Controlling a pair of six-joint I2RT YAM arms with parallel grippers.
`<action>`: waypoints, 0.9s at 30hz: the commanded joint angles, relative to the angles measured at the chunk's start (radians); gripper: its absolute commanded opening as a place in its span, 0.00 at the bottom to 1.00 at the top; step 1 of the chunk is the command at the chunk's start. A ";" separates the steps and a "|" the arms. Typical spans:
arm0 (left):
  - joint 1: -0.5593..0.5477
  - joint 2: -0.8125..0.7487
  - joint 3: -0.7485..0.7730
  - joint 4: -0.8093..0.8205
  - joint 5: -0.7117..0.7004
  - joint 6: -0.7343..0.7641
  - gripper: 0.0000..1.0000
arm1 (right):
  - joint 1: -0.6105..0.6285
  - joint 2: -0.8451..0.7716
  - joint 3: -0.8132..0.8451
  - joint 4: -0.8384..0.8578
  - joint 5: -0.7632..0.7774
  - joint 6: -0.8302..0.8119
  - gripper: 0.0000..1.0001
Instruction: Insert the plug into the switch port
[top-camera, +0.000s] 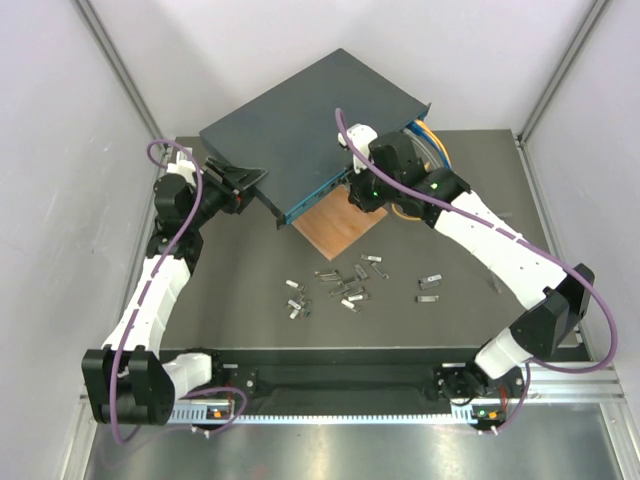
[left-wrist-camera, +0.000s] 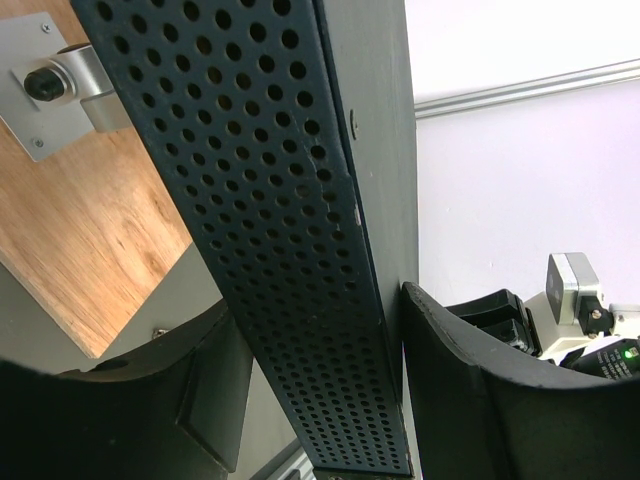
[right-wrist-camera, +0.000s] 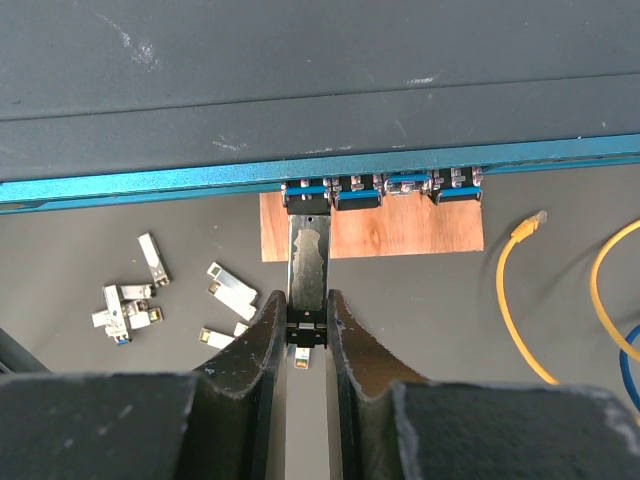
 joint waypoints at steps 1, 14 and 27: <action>-0.016 0.007 0.020 0.057 -0.007 0.046 0.06 | 0.022 0.014 0.056 0.047 -0.007 -0.005 0.00; -0.016 0.012 0.015 0.058 -0.007 0.049 0.04 | 0.027 -0.006 0.059 0.061 -0.053 -0.003 0.00; -0.016 0.010 0.023 0.052 -0.003 0.049 0.04 | 0.027 0.021 0.035 0.062 -0.038 -0.074 0.00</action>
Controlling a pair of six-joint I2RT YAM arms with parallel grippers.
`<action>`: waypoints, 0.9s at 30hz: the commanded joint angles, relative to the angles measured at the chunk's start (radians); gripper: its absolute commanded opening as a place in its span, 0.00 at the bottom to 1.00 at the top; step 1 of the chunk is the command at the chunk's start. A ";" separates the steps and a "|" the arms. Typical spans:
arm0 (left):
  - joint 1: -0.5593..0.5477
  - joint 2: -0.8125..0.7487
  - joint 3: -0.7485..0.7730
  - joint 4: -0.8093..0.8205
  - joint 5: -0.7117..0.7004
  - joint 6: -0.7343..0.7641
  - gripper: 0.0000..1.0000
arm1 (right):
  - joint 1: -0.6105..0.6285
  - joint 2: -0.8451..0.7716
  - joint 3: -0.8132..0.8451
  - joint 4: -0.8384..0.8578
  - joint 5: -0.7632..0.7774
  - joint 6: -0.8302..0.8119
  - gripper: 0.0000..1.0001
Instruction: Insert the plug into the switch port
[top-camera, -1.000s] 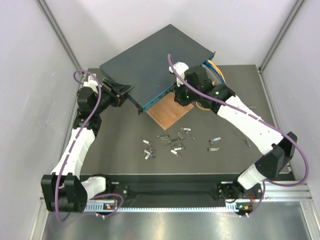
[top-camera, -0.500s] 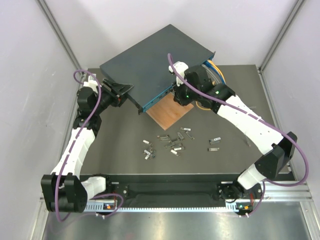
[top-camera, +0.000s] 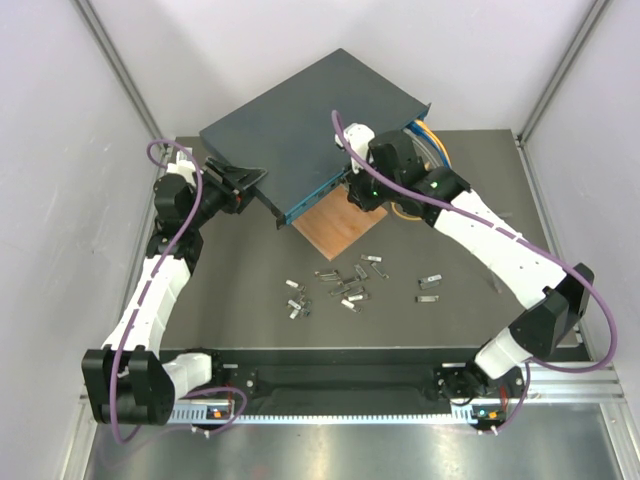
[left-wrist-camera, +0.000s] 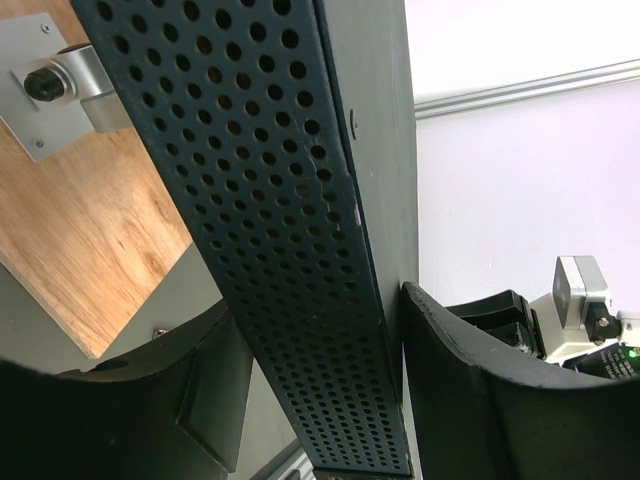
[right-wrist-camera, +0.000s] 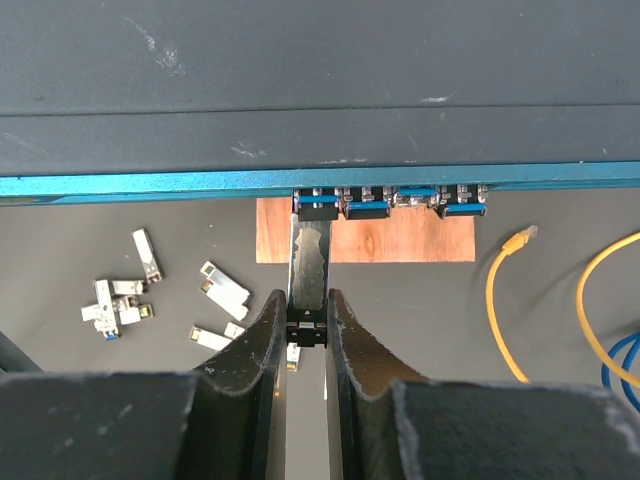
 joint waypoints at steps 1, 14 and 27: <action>-0.016 0.010 0.023 0.050 -0.004 0.049 0.04 | 0.026 0.019 0.020 0.067 -0.014 -0.023 0.00; -0.016 0.008 0.020 0.052 0.000 0.046 0.04 | 0.006 0.020 0.019 0.090 -0.031 -0.022 0.00; -0.018 0.007 0.017 0.046 0.002 0.055 0.04 | 0.007 0.062 0.174 0.033 -0.100 -0.048 0.00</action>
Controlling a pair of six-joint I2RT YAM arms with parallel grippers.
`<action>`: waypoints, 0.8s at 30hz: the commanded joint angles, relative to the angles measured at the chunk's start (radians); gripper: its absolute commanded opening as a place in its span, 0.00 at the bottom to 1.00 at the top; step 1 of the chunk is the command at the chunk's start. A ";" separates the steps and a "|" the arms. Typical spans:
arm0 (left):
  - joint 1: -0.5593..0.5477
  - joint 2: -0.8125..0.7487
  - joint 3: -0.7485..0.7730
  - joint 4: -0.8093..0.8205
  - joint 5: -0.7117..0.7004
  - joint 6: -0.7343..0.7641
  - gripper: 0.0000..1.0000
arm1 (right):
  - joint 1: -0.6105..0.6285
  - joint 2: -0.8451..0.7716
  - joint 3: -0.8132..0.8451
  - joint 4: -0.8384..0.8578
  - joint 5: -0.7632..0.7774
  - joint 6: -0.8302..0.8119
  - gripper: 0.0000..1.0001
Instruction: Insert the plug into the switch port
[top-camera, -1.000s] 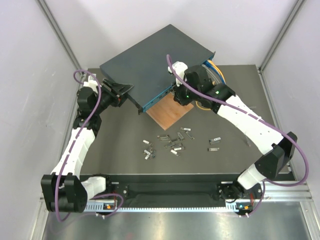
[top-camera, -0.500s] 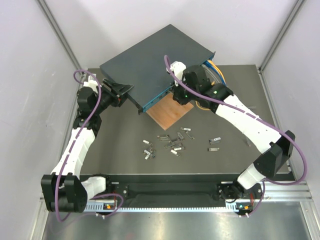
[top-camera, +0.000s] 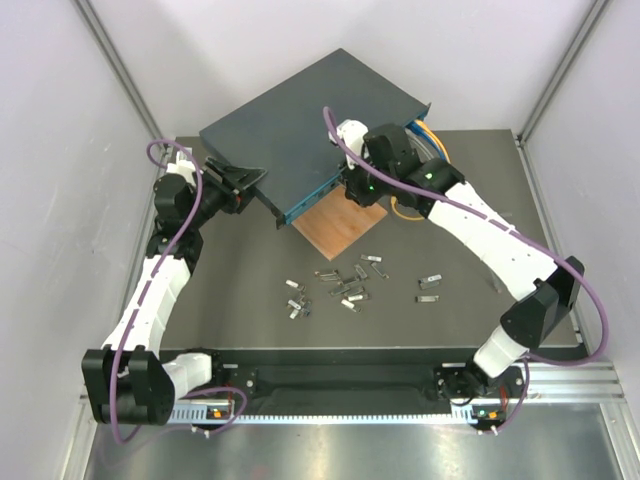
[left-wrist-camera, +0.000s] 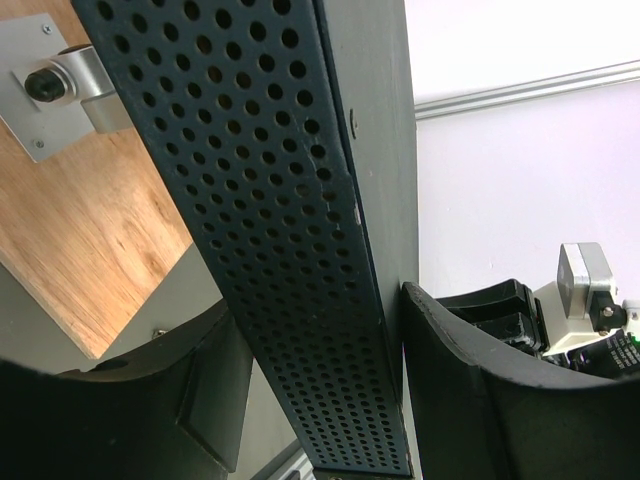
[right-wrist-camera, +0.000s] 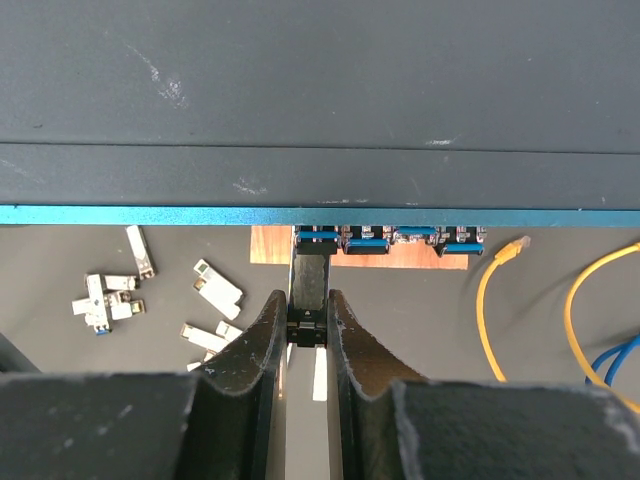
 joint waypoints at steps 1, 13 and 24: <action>-0.017 0.005 0.020 0.046 0.003 0.054 0.04 | 0.013 0.004 0.086 0.091 -0.078 -0.001 0.00; -0.020 0.007 0.017 0.032 0.000 0.064 0.03 | 0.013 0.038 0.165 0.063 -0.038 -0.003 0.00; -0.026 0.010 0.015 0.029 -0.003 0.071 0.03 | 0.016 0.069 0.222 0.064 -0.021 0.019 0.00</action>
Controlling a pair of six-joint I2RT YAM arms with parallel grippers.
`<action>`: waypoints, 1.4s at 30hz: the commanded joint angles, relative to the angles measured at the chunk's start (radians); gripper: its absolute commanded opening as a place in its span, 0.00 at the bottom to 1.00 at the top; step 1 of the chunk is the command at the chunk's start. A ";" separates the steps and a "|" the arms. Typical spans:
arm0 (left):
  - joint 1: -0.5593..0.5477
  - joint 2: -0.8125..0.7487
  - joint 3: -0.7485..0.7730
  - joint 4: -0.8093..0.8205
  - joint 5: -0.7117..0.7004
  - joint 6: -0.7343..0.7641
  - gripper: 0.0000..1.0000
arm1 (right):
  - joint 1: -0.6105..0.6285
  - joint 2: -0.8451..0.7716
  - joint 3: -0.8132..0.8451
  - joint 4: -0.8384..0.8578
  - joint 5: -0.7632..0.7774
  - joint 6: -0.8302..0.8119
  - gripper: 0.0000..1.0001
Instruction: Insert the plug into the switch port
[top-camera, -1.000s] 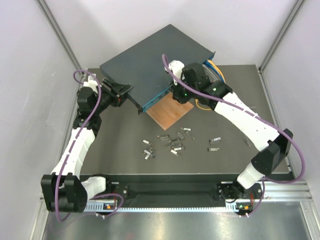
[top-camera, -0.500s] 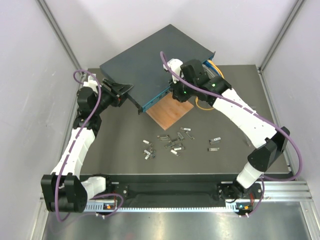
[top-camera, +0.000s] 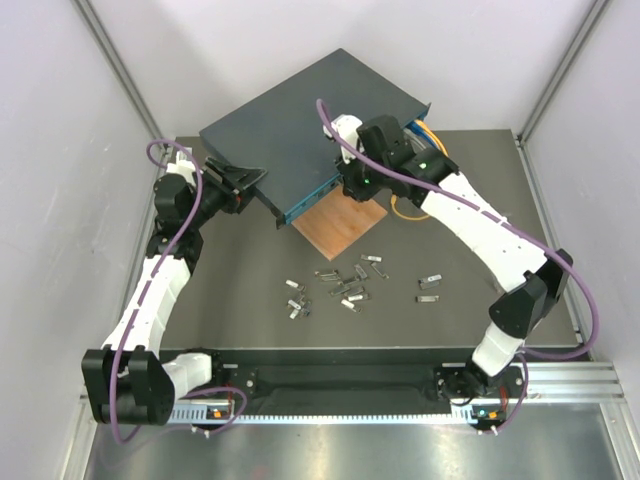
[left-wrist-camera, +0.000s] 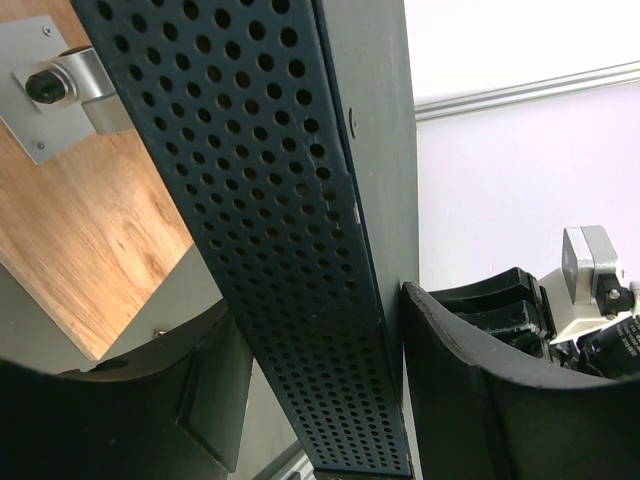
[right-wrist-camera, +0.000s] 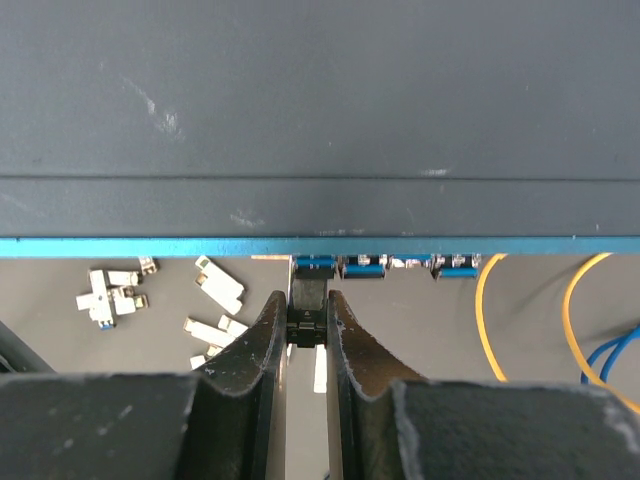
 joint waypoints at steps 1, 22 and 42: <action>-0.025 0.009 0.015 0.029 0.001 0.072 0.03 | 0.016 0.002 0.096 0.166 -0.027 0.018 0.00; -0.025 0.028 0.035 0.020 -0.003 0.086 0.03 | 0.002 -0.114 -0.079 0.147 -0.025 -0.052 0.48; -0.025 0.033 0.037 0.014 0.003 0.095 0.03 | -0.116 -0.252 -0.303 0.235 -0.165 -0.026 0.37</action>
